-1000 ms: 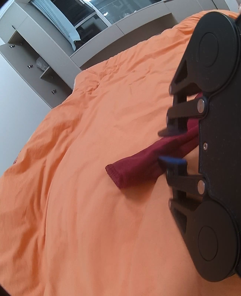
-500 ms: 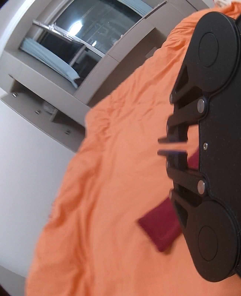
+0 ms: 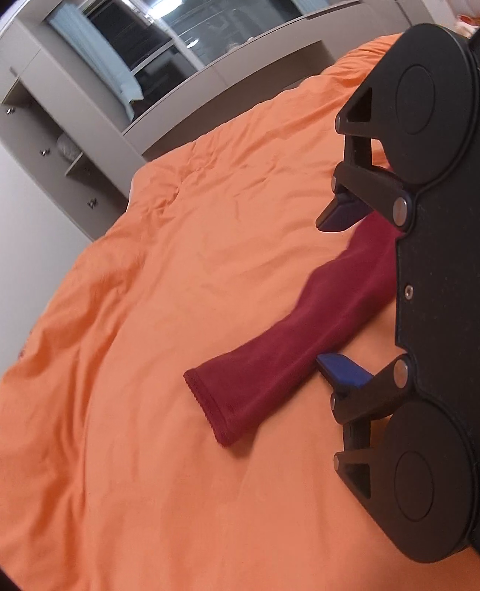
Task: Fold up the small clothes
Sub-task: 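Carry the cuff with the left tool across the shirt body and release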
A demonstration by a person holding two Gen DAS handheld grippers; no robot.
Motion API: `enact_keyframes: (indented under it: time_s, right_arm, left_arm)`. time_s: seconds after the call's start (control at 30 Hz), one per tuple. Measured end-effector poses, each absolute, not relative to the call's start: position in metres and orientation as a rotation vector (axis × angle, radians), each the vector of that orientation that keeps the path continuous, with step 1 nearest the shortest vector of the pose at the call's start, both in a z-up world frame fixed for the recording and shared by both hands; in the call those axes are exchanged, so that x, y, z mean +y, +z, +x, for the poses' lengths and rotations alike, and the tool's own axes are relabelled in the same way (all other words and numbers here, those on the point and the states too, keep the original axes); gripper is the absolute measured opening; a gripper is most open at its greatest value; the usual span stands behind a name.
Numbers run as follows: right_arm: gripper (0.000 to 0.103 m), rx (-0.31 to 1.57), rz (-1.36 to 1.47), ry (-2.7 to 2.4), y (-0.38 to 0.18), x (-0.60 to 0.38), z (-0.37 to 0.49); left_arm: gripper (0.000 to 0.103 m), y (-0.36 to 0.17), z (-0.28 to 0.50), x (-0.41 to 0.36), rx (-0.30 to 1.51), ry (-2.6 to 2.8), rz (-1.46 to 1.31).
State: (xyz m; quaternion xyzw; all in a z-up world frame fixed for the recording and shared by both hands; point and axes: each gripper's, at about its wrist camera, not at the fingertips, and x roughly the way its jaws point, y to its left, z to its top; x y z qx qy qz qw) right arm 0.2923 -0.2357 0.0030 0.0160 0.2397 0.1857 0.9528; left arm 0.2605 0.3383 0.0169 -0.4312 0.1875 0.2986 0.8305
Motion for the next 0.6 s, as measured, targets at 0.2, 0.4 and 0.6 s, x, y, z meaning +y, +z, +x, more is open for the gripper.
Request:
enact_keyframes:
  time_s: [0.2, 0.4, 0.6]
  right_arm:
    - [0.103, 0.494, 0.042, 0.379, 0.002, -0.237, 0.296]
    - [0.103, 0.488, 0.047, 0.382, 0.003, -0.237, 0.295]
    - [0.103, 0.487, 0.051, 0.386, 0.003, -0.239, 0.294]
  left_arm:
    - [0.009, 0.0, 0.28, 0.355, 0.389, 0.688, -0.931]
    - [0.0, 0.015, 0.285, 0.339, 0.312, 0.682, -0.816]
    - [0.0, 0.043, 0.289, 0.309, 0.271, 0.621, -0.728]
